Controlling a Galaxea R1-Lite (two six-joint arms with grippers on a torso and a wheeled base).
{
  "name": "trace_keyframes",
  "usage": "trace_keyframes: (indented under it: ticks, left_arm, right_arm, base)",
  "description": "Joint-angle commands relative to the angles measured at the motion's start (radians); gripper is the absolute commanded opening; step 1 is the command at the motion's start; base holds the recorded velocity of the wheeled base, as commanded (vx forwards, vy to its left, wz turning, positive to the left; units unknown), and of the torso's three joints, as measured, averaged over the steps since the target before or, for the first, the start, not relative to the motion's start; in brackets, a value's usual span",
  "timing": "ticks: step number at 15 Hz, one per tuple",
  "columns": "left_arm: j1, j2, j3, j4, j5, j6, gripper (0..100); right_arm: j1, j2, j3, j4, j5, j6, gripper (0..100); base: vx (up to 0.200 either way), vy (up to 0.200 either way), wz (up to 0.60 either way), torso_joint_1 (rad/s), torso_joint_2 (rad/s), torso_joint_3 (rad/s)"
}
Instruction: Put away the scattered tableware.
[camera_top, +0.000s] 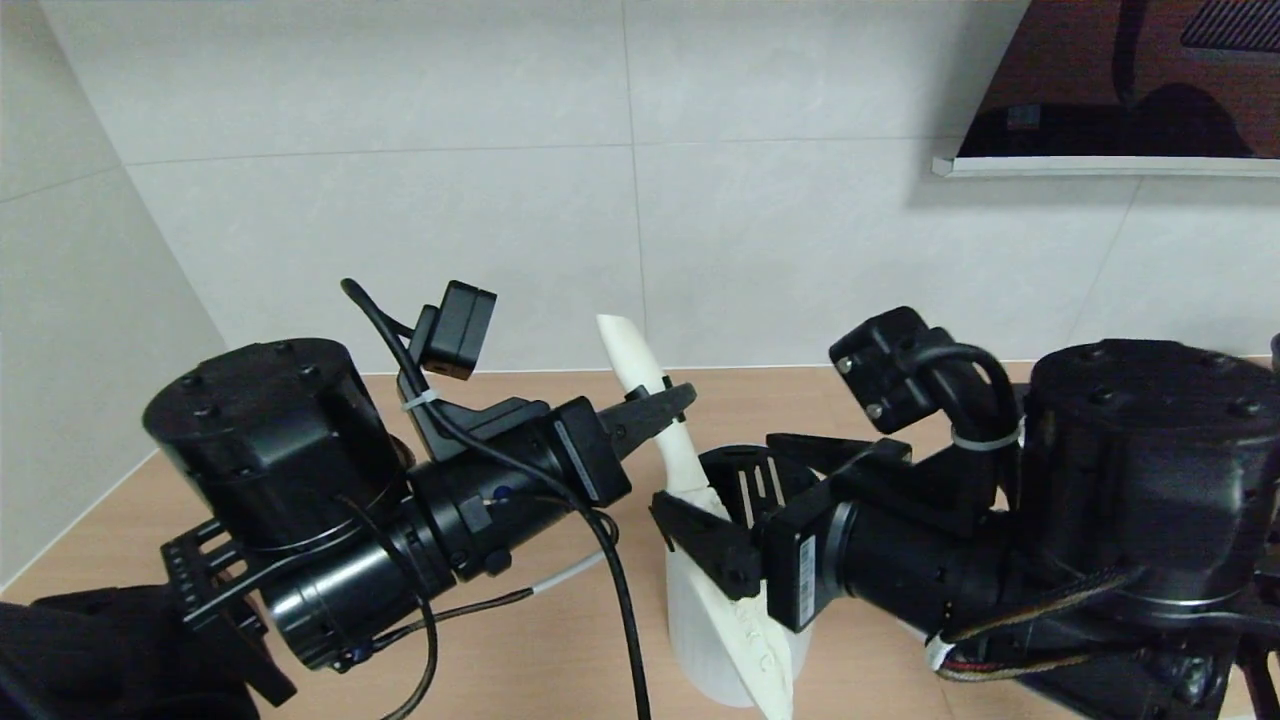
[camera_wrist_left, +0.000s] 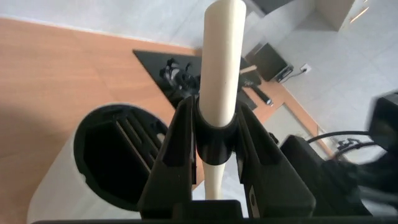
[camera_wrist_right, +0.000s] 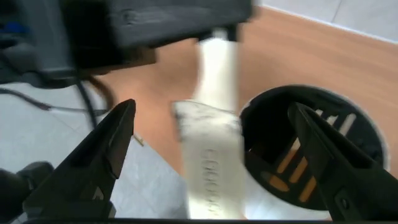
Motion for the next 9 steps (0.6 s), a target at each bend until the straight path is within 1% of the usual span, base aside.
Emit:
trace_keyframes:
  ticks: [1,3,5,7,8,9]
  left_arm:
    - [0.0,-0.067,-0.037,0.059,0.014,0.0,0]
    - [0.0,-0.109,-0.098,0.17,0.073,0.0,0]
    - [0.0,-0.124,-0.184,0.289,0.174,0.0,0]
    - [-0.014,-0.164,-0.267,0.455,0.261,0.0,0]
    - [-0.021,-0.179,-0.295,0.516,0.286,0.0,0]
    - [-0.035,-0.196,-0.351,0.618,0.326,0.0,0]
  right_arm:
    - [-0.055,-0.056,-0.004,0.003,0.001,-0.002,100]
    - [-0.11,-0.105,-0.004,0.036,0.003,-0.002,100]
    - [-0.181,-0.136,-0.006,0.082,0.009,-0.002,100]
    - [-0.224,-0.14,-0.016,0.083,0.008,-0.002,100]
    - [-0.238,-0.14,-0.016,0.083,0.008,-0.002,100]
    - [-0.257,-0.139,-0.018,0.085,0.008,-0.002,100]
  base:
    - [0.0,0.0,0.0,0.0,0.0,0.0]
    - [0.0,0.0,0.0,0.0,0.0,0.0]
    - [0.0,0.0,0.0,0.0,0.0,0.0]
    - [0.0,0.0,0.0,0.0,0.0,0.0]
    - [0.0,0.0,0.0,0.0,0.0,0.0]
    - [0.0,0.0,0.0,0.0,0.0,0.0]
